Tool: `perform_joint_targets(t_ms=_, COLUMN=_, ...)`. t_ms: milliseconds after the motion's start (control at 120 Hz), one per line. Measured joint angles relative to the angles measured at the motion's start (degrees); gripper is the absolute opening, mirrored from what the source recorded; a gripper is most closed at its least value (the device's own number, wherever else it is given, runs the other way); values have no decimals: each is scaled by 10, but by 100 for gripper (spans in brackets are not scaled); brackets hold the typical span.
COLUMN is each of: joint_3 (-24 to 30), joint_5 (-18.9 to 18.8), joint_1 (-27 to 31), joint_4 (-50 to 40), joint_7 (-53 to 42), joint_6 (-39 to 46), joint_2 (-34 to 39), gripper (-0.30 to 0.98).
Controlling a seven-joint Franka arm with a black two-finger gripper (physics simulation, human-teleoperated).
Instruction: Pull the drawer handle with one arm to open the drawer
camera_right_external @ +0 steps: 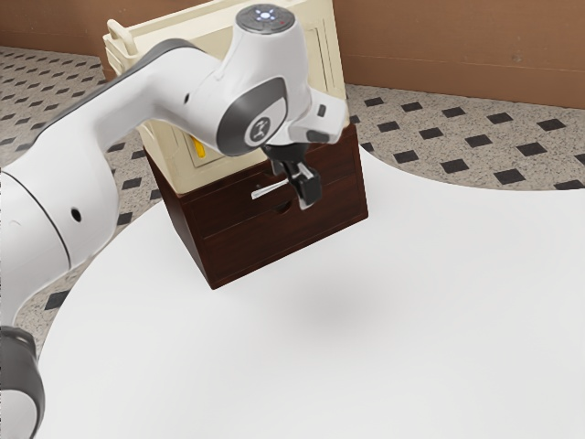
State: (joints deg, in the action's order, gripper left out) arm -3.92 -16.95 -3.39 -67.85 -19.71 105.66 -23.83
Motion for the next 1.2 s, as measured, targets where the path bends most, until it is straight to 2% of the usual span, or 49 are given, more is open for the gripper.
perform_joint_targets(t_ms=875, joint_3=-11, joint_5=0, joint_1=17, joint_4=4, joint_7=-4, joint_6=37, joint_2=-26, gripper=60)
perform_joint_targets(t_ms=1083, joint_3=-11, joint_5=1, joint_1=16, joint_4=3, joint_7=-3, joint_6=40, joint_2=-34, gripper=57)
perform_joint_targets(t_ms=1200, joint_3=-10, joint_5=2, joint_1=16, joint_4=3, joint_7=-2, joint_6=40, joint_2=-34, gripper=51)
